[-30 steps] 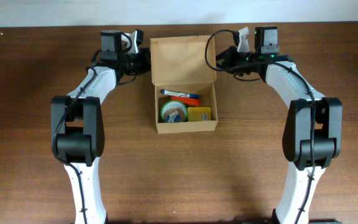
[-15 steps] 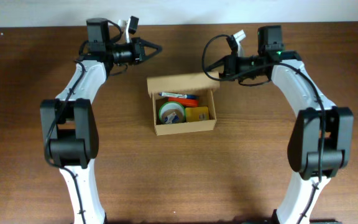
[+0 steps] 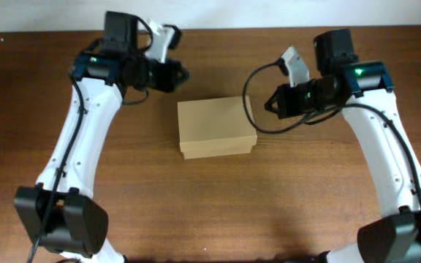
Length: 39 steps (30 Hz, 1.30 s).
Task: Pack container
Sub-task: 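Fold the lid forward with both grippers to close the box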
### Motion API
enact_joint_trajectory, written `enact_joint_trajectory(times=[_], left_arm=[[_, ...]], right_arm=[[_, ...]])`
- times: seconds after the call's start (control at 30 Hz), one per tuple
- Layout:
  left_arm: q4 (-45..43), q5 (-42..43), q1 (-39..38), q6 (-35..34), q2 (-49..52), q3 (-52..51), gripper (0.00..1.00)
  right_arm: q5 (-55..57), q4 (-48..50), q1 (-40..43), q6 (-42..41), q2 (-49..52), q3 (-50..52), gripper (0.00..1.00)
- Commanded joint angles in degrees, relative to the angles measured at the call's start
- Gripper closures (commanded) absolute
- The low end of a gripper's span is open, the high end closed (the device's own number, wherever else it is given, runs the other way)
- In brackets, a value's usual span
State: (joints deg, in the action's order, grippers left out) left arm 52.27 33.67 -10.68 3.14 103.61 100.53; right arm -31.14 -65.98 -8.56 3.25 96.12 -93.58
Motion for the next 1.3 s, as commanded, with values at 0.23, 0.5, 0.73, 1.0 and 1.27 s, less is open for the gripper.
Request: enact_joint_trajectory(times=[0.23,0.5,0.73,1.0,1.27], left_arm=[[4.13,-5.01,-2.82,2.99,-0.09,-10.73,0.98],[3.74,-5.18,-4.09,2.99,-0.09,-17.29,0.98],[1.97,-6.71,-4.09,2.97,-0.09,-23.06,0.98],[-2.32,-6.75,-4.07,0.94,-3.78,-25.11,0.98],[-7.69,-14.03,2.51,-7.82,-16.55,-25.16,0.98]], right_arm=[[1.11,13.64,-5.01,-1.09,0.24,16.83,0.96],[-0.07,21.27,-4.98,-2.21,0.37,25.59,0.96],[0.39,21.44,-4.98,-2.21,0.74,26.43,0.96],[0.35,21.49,-4.92,-2.21,-1.38,26.38,0.96],[8.92,23.65,-2.36,-7.15,-11.45,26.4,0.96]])
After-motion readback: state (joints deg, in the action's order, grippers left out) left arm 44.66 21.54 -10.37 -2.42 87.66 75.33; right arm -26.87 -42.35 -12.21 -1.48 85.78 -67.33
